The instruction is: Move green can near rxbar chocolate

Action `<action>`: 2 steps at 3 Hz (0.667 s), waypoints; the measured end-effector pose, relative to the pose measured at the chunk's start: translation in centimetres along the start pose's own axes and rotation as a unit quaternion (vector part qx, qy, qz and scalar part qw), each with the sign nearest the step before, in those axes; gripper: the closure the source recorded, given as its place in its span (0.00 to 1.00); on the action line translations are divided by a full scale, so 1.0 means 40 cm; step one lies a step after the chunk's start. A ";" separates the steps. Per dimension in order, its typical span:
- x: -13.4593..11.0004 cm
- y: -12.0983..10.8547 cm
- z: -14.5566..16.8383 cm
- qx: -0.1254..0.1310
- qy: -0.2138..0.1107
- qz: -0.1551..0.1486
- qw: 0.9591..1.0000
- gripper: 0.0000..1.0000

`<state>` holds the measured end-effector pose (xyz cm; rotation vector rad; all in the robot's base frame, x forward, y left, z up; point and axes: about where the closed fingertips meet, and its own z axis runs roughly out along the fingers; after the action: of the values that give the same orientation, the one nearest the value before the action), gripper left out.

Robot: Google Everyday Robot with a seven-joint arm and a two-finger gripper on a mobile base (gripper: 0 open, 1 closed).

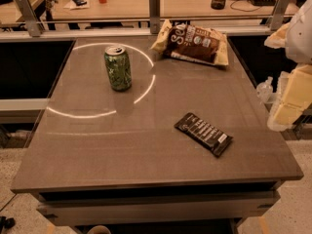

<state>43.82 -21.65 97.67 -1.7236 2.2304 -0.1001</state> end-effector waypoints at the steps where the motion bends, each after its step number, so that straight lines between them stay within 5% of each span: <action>1: 0.000 0.000 0.000 0.000 0.000 0.000 1.000 0.00; 2: -0.010 -0.013 -0.002 0.010 -0.019 0.009 1.000 0.00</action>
Offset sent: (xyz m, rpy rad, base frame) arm 0.0135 0.0040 0.0015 0.0870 -0.0463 -0.0275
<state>44.35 -21.43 97.95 -1.6815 2.2096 -0.0864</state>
